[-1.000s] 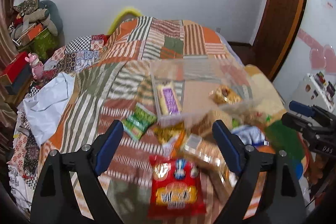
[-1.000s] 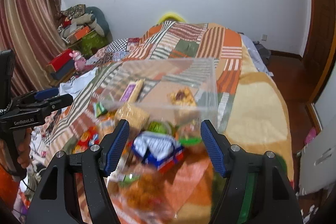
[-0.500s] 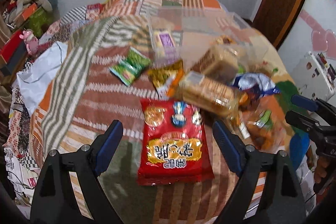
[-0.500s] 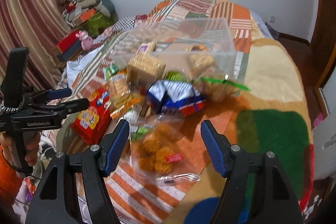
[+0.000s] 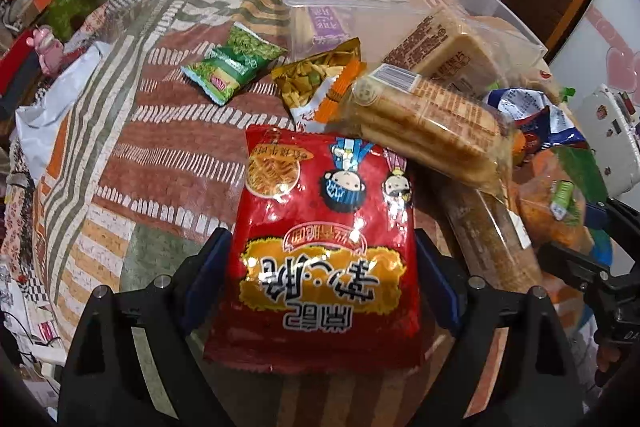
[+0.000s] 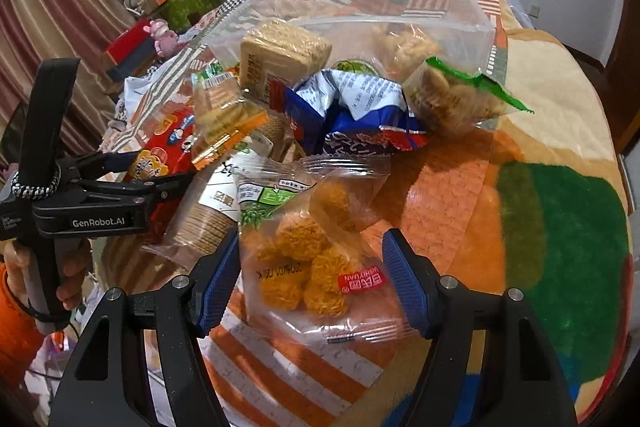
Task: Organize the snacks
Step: 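Grasp the red chip bag with left gripper while right grasps orange fried-snack bag, then place red chip bag in the box with left gripper while right drops fried-snack bag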
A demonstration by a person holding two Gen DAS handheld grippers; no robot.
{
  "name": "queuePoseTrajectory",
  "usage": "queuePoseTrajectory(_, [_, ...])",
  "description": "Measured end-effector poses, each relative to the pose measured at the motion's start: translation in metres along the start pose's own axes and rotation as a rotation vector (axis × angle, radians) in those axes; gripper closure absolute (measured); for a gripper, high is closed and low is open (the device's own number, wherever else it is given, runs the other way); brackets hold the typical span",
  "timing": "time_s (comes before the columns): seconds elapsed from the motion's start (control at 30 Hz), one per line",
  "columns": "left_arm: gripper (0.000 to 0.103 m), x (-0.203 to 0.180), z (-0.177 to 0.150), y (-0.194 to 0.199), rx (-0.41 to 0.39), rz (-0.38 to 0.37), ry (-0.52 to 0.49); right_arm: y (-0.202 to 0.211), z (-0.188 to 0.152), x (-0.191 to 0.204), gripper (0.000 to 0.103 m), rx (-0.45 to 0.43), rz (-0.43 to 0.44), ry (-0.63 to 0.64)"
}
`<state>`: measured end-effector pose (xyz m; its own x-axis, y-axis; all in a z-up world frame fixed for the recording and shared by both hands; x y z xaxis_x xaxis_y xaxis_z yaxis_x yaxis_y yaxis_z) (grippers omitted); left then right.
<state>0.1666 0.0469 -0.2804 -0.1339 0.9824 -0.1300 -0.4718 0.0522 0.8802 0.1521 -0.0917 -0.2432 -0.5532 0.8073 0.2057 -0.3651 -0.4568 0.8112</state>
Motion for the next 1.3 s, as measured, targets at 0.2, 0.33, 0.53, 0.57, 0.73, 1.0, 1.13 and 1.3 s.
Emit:
queuePoseTrajectory(0.2, [0.033,-0.007,0.003,0.001,-0.071,0.012,-0.039,0.0,0.001,0.0,0.046,-0.007,0.028,-0.02])
queuePoseTrajectory(0.33, [0.036,-0.011,0.002,0.007,-0.087,0.008,-0.049,0.007,0.003,0.001,0.052,-0.031,0.024,-0.001])
queuePoseTrajectory(0.53, [0.036,-0.005,0.004,0.026,-0.115,0.003,-0.037,0.023,0.003,-0.003,0.056,-0.062,0.032,-0.012])
queuePoseTrajectory(0.57, [0.036,-0.003,0.005,0.03,-0.124,0.002,-0.034,0.026,0.003,-0.003,0.057,-0.069,0.035,-0.017])
queuePoseTrajectory(0.73, [0.036,0.0,0.012,0.061,-0.184,-0.013,-0.021,0.039,0.009,-0.003,0.057,-0.101,0.043,-0.03])
queuePoseTrajectory(1.0, [0.036,-0.007,0.04,0.093,-0.259,-0.061,-0.004,0.061,0.031,-0.001,0.058,-0.173,0.032,-0.027])
queuePoseTrajectory(1.13, [0.036,-0.015,0.056,0.104,-0.293,-0.082,-0.004,0.076,0.048,-0.003,0.058,-0.231,0.016,-0.021])
queuePoseTrajectory(1.3, [0.036,-0.023,0.079,0.118,-0.342,-0.104,-0.009,0.091,0.071,-0.005,0.058,-0.299,-0.006,-0.003])
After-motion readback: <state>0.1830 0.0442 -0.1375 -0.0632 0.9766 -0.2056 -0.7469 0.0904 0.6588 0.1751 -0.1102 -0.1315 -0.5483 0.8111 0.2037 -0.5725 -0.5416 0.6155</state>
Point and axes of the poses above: each gripper's, at about its wrist camera, not at the fingertips, and y roughly against the way its jaws point, x to its left, z to its top, the point moved 10 cm from there along -y, roughly the way its jaws point, and after that the axes turned 5 degrees about y, right-handed, at the moved point
